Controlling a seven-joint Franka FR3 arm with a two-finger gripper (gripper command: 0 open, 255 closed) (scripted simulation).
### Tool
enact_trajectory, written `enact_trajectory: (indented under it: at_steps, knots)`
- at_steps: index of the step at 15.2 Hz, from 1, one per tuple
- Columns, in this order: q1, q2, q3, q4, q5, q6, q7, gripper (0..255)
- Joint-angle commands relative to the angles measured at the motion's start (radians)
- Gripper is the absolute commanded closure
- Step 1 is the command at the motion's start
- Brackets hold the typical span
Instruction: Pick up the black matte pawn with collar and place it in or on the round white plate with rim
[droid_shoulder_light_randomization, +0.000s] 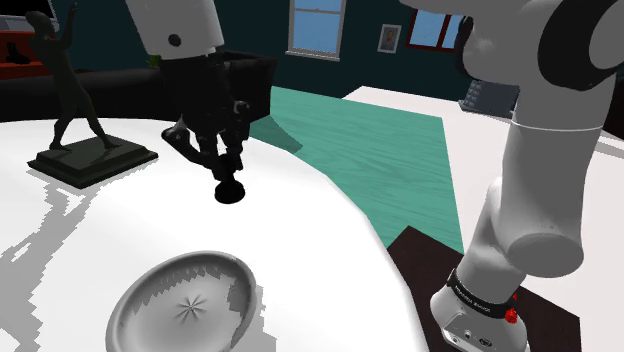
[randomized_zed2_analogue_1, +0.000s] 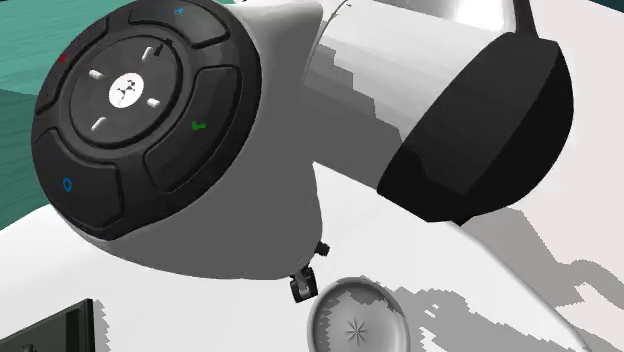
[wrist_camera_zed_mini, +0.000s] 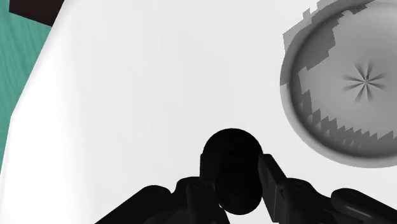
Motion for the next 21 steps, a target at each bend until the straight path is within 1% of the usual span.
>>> enact_trajectory:
  at_steps: [1, 4, 7, 9, 10, 15, 21]
  knots:
    - [0.034, 0.019, 0.016, 0.035, -0.004, -0.022, 0.048, 255]
    - [0.099, 0.071, 0.039, 0.103, -0.023, -0.051, 0.126, 255]
    - [0.175, 0.136, 0.057, 0.191, -0.05, -0.086, 0.203, 255]
    - [0.234, 0.187, 0.065, 0.264, -0.073, -0.116, 0.252, 255]
    - [0.275, 0.223, 0.068, 0.318, -0.089, -0.137, 0.282, 255]
    - [0.244, 0.192, 0.068, 0.201, -0.071, -0.051, 0.28, 255]
    - [0.218, 0.171, 0.068, 0.088, -0.06, 0.042, 0.279, 255]
